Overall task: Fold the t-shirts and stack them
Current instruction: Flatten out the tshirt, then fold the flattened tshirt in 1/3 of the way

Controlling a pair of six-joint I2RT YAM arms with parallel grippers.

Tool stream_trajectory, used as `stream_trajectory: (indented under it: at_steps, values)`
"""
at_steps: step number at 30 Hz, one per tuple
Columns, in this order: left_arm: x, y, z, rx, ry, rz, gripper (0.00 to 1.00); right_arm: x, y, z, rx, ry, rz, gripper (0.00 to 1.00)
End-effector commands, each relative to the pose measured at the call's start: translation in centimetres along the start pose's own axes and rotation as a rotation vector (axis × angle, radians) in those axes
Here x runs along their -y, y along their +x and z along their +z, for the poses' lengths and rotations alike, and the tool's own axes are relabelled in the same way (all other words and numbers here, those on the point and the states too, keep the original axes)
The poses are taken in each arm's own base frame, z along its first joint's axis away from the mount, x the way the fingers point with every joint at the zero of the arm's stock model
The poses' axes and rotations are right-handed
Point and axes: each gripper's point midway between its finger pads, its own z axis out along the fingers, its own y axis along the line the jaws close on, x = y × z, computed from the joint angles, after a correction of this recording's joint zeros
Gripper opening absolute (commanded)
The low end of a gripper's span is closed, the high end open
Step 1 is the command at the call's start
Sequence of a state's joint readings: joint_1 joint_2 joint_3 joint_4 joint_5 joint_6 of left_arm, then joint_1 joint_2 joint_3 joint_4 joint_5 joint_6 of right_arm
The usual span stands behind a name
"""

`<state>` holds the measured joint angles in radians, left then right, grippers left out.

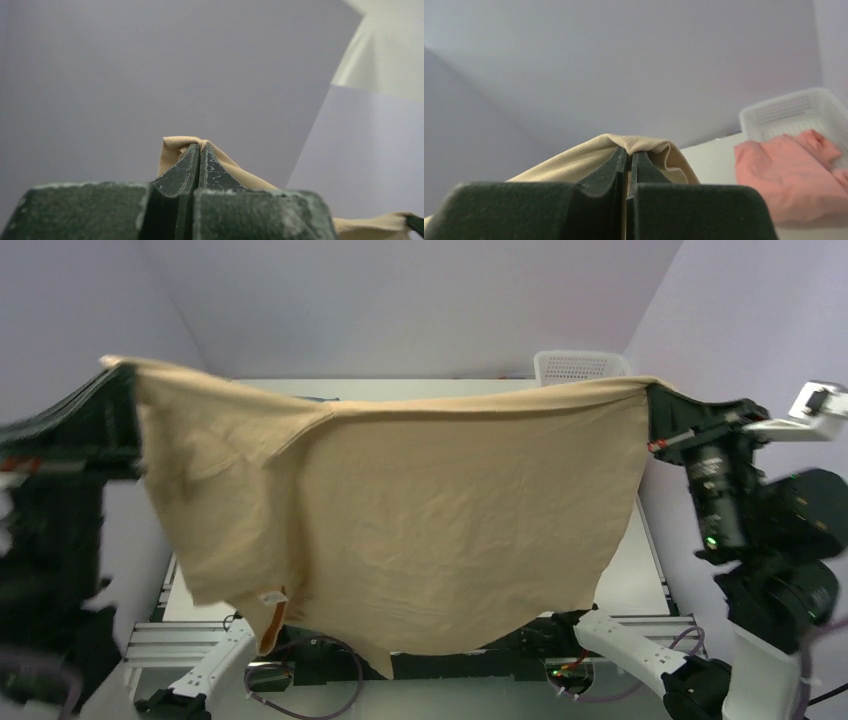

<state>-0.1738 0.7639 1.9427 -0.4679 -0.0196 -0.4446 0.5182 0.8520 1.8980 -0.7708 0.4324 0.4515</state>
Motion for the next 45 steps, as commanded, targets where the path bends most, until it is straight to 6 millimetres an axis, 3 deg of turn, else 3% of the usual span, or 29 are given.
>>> stream_trajectory:
  at_steps: [1, 3, 5, 7, 11, 13, 16, 18, 23, 28, 35, 45]
  values:
    - [-8.1, 12.2, 7.7, -0.217, -0.209, 0.130, 0.00, 5.8, 4.5, 5.2, 0.013, 0.340, -0.143, 0.00]
    - [-11.0, 18.6, 9.4, -0.322, -0.226, 0.195, 0.00, 8.3, 8.3, 7.0, -0.020, 0.457, -0.205, 0.00]
    - [-14.7, 26.6, 9.9, -0.485, -0.263, 0.247, 0.00, 10.8, 12.9, 8.7, -0.070, 0.545, -0.261, 0.00]
    - [-18.3, 34.3, 9.7, -0.652, -0.302, 0.280, 0.00, 14.0, 19.5, 10.6, -0.191, 0.575, -0.306, 0.00]
    - [-24.8, 49.4, 6.7, -0.957, -0.373, 0.254, 0.00, 20.8, 29.3, 13.9, -0.395, 0.548, -0.228, 0.00]
    - [-27.4, 56.6, 4.1, -1.132, -0.412, 0.203, 0.00, 24.1, 33.3, 15.4, -0.477, 0.525, -0.197, 0.00]
    - [-28.5, 62.0, 3.1, -1.245, -0.403, 0.142, 0.00, 26.7, 38.9, 16.7, -0.625, 0.484, -0.208, 0.00]
    - [-29.0, 64.3, 2.5, -1.274, -0.404, 0.103, 0.00, 28.1, 41.5, 17.0, -0.712, 0.496, -0.207, 0.00]
    - [-29.9, 66.5, 2.0, -1.287, -0.403, 0.094, 0.00, 30.3, 43.8, 17.7, -0.760, 0.538, -0.229, 0.00]
    - [-30.2, 67.1, 1.8, -1.326, -0.423, 0.093, 0.00, 30.7, 43.4, 18.2, -0.756, 0.559, -0.241, 0.00]
    - [-28.3, 63.3, 1.1, -1.286, -0.466, 0.040, 0.00, 29.6, 41.3, 16.9, -0.756, 0.554, -0.260, 0.00]
    - [-24.8, 58.1, -3.6, -1.305, -0.593, 0.020, 0.00, 28.5, 37.8, 14.2, -0.769, 0.571, -0.330, 0.00]
